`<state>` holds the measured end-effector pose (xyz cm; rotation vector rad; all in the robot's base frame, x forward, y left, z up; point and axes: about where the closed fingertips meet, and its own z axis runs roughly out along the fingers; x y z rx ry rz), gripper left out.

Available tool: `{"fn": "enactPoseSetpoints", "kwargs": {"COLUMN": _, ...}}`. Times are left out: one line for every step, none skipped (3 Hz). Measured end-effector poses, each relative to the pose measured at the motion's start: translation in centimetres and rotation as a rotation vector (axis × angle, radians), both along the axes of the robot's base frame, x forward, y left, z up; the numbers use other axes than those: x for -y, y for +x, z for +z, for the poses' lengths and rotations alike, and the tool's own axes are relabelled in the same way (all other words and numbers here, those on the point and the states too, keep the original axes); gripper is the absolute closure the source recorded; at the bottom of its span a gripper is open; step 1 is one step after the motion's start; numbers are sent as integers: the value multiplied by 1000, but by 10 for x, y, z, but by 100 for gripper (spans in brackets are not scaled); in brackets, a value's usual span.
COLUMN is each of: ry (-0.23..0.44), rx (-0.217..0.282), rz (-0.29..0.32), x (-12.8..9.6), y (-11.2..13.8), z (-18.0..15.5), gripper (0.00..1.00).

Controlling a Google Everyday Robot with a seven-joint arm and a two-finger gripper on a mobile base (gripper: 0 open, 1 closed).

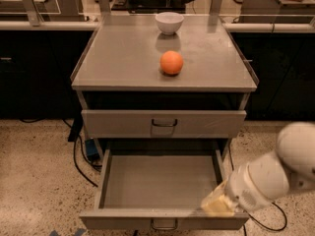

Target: Close middle drawer

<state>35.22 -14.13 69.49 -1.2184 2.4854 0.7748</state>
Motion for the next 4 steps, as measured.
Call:
{"fn": "enactPoseSetpoints", "kwargs": {"ry": 234, "rx": -122, "rz": -78, "x": -52, "y": -32, "z": -77, "gripper": 100}}
{"fn": "enactPoseSetpoints", "kwargs": {"ry": 319, "rx": -187, "rz": -119, "x": -68, "y": -35, "z": -107, "gripper": 100}}
{"fn": "enactPoseSetpoints", "kwargs": {"ry": 319, "rx": -188, "rz": -117, "x": -68, "y": -36, "z": -107, "gripper": 100}}
{"fn": "enactPoseSetpoints", "kwargs": {"ry": 277, "rx": -169, "rz": -121, "x": -73, "y": -45, "z": -123, "gripper": 100}}
